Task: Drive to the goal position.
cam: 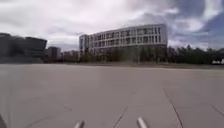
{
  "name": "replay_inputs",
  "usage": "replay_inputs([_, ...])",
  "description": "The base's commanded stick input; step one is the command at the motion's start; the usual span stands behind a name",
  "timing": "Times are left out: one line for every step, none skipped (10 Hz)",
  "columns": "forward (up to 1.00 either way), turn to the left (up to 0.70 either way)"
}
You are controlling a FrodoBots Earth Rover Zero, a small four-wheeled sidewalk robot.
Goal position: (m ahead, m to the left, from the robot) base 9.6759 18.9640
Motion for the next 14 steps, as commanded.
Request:
replay_inputs([1.00,0.40])
replay_inputs([1.00,0.40])
replay_inputs([1.00,0.40])
replay_inputs([1.00,0.40])
replay_inputs([1.00,0.40])
replay_inputs([1.00,0.40])
replay_inputs([1.00,0.40])
replay_inputs([1.00,0.40])
replay_inputs([1.00,0.40])
replay_inputs([1.00,0.40])
replay_inputs([1.00,0.40])
replay_inputs([1.00,0.40])
replay_inputs([1.00,0.40])
replay_inputs([1.00,0.40])
